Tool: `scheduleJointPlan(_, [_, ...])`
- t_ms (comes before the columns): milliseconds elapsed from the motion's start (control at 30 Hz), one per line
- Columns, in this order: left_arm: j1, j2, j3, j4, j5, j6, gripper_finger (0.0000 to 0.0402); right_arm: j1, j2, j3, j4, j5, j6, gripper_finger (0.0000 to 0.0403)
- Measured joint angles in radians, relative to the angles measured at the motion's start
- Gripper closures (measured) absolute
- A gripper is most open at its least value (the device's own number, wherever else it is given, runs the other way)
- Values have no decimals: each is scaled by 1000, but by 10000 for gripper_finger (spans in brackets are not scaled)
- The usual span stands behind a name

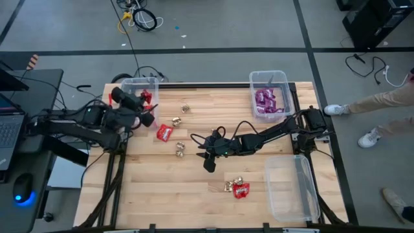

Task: Sort candy
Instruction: Put the red candy into the top left transparent bin

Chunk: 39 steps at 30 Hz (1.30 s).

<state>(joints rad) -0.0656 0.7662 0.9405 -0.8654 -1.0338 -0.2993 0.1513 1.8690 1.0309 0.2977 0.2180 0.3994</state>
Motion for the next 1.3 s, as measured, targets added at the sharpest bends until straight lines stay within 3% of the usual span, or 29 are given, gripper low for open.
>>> scheduleJointPlan(500, [321, 10, 0, -22, 322, 33, 387, 0, 0, 0, 0, 0, 0, 252])
scheduleJointPlan(1300, [748, 171, 0, -11, 651, 203, 395, 0, 0, 0, -8, 0, 0, 252])
